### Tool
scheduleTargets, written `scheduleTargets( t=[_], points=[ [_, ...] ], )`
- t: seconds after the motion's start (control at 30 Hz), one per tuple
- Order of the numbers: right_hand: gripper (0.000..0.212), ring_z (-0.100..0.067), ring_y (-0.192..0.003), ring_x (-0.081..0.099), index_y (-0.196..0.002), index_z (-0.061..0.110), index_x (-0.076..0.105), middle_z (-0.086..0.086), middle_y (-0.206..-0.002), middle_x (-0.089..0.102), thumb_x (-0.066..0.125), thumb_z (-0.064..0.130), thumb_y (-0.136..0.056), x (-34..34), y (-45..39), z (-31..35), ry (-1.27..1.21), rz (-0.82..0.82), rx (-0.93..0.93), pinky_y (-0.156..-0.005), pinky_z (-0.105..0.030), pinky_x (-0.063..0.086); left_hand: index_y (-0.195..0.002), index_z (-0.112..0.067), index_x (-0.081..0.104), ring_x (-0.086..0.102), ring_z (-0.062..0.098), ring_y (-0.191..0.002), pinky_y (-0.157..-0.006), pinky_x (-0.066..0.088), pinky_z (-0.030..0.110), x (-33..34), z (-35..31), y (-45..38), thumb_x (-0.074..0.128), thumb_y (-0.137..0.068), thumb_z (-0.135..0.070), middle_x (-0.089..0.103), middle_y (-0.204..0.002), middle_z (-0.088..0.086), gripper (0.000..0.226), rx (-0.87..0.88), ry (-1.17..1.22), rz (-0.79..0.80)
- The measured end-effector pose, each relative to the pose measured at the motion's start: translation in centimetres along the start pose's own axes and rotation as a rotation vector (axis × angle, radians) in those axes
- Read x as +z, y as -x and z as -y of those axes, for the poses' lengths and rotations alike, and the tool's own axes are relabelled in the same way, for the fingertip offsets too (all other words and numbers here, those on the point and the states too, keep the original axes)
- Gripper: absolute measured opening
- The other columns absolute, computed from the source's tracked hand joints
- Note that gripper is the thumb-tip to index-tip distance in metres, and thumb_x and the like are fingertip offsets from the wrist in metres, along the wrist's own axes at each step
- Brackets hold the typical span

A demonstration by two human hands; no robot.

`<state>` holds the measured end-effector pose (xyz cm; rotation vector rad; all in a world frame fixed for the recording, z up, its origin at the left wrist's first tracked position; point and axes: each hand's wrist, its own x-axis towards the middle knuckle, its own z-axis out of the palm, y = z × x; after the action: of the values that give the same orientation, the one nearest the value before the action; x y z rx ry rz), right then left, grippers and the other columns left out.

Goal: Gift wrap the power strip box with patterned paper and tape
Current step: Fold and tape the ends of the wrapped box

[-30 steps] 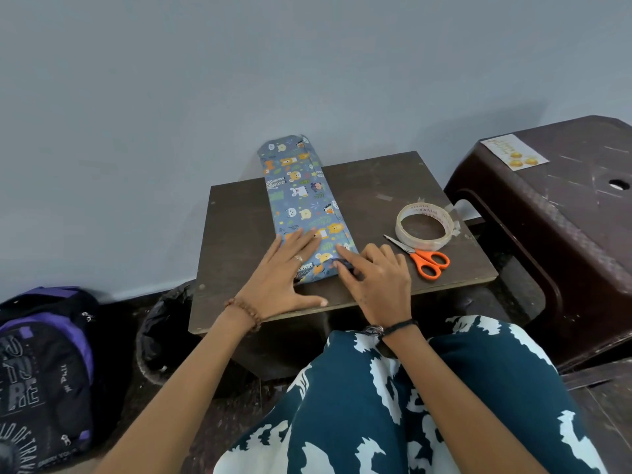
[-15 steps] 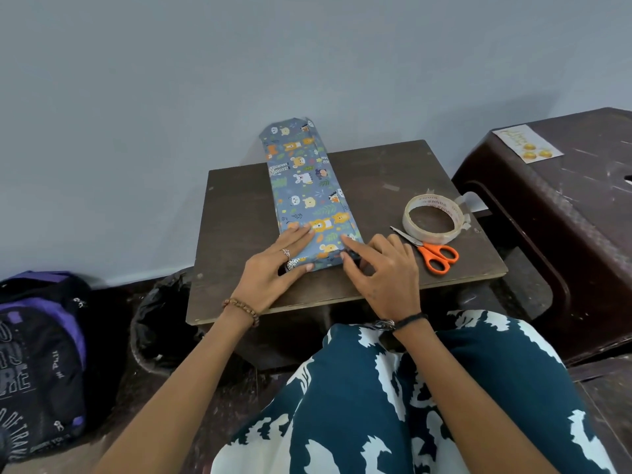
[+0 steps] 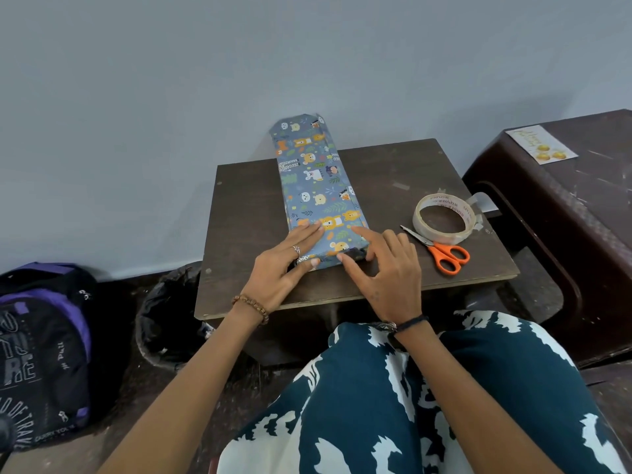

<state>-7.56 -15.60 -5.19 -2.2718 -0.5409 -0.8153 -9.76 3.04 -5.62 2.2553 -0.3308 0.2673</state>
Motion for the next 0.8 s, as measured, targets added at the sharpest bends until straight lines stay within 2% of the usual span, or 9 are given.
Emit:
scheduleTargets(
  t=[0.13, 0.27, 0.33, 0.43, 0.53, 0.6, 0.73, 0.8],
  points=[
    [0.01, -0.015, -0.07, 0.043, -0.088, 0.018, 0.072, -0.001, -0.072, 0.056, 0.068, 0.024, -0.082, 0.9, 0.3, 0.8, -0.002, -0.024, -0.175, -0.062, -0.028, 0.036, -0.136, -0.02, 0.037, 0.024, 0.003, -0.138, -0.115, 0.016, 0.019, 0.1, -0.1, 0.1, 0.054, -0.091, -0.014, 0.037, -0.142, -0.01, 0.048, 0.015, 0.026, -0.006],
    [0.01, -0.016, -0.071, 0.048, -0.087, 0.023, 0.075, 0.0, -0.073, 0.059, 0.066, 0.019, -0.082, 1.6, 0.1, 0.9, 0.044, 0.033, -0.302, -0.062, -0.031, 0.039, -0.136, -0.017, 0.038, 0.025, 0.006, -0.138, -0.115, 0.018, 0.021, 0.0, -0.2, 0.2, 0.053, -0.092, -0.012, 0.038, -0.142, -0.006, 0.047, 0.032, 0.003, -0.014],
    [0.011, -0.018, -0.069, 0.051, -0.087, 0.023, 0.075, 0.0, -0.074, 0.059, 0.066, 0.019, -0.082, 1.7, 0.1, 0.8, 0.044, 0.036, -0.304, -0.061, -0.032, 0.039, -0.136, -0.017, 0.038, 0.026, 0.008, -0.138, -0.115, 0.018, 0.022, 0.0, -0.2, 0.1, 0.053, -0.091, -0.013, 0.038, -0.143, -0.006, 0.047, 0.026, -0.001, -0.013],
    [0.013, -0.015, -0.074, 0.046, -0.089, 0.024, 0.075, 0.0, -0.075, 0.06, 0.064, 0.02, -0.083, 1.8, 0.1, 0.6, 0.039, 0.055, -0.298, -0.062, -0.031, 0.038, -0.134, -0.012, 0.045, 0.03, 0.01, -0.136, -0.114, 0.022, 0.021, 0.1, 0.0, 0.1, 0.056, -0.09, -0.013, 0.042, -0.141, -0.002, 0.045, 0.048, -0.04, -0.041],
    [0.017, -0.014, -0.076, 0.045, -0.091, 0.025, 0.075, 0.0, -0.077, 0.06, 0.061, 0.018, -0.083, 1.8, 0.1, 0.6, 0.01, 0.079, -0.26, -0.063, -0.032, 0.039, -0.119, -0.009, 0.058, 0.04, 0.009, -0.13, -0.109, 0.033, 0.025, 0.2, 0.1, 0.4, 0.065, -0.083, -0.009, 0.052, -0.131, -0.004, 0.037, 0.053, -0.049, -0.147],
    [0.019, -0.016, -0.075, 0.047, -0.091, 0.025, 0.074, 0.0, -0.077, 0.059, 0.058, 0.018, -0.084, 1.7, 0.0, 0.8, -0.009, 0.097, -0.228, -0.063, -0.032, 0.039, -0.112, -0.014, 0.056, 0.042, 0.008, -0.129, -0.106, 0.038, 0.028, 0.3, -0.1, 0.7, 0.066, -0.083, -0.006, 0.056, -0.124, -0.008, 0.032, 0.014, -0.014, -0.171],
    [0.018, -0.019, -0.072, 0.051, -0.089, 0.022, 0.074, -0.002, -0.078, 0.057, 0.056, 0.019, -0.084, 1.4, -0.3, 1.1, -0.026, 0.141, -0.176, -0.064, -0.031, 0.037, -0.116, -0.004, 0.058, 0.04, 0.008, -0.128, -0.105, 0.032, 0.013, 0.4, -0.3, 0.9, 0.064, -0.083, -0.003, 0.056, -0.116, -0.01, 0.034, 0.085, -0.133, -0.183],
    [0.018, -0.02, -0.072, 0.052, -0.088, 0.02, 0.074, -0.002, -0.079, 0.058, 0.056, 0.021, -0.085, 1.3, -0.4, 1.3, -0.026, 0.166, -0.15, -0.066, -0.029, 0.034, -0.116, -0.002, 0.059, 0.041, 0.008, -0.126, -0.105, 0.031, 0.011, 0.3, -0.4, 0.8, 0.065, -0.082, -0.003, 0.054, -0.116, -0.011, 0.034, 0.109, -0.146, -0.194]
  ],
)
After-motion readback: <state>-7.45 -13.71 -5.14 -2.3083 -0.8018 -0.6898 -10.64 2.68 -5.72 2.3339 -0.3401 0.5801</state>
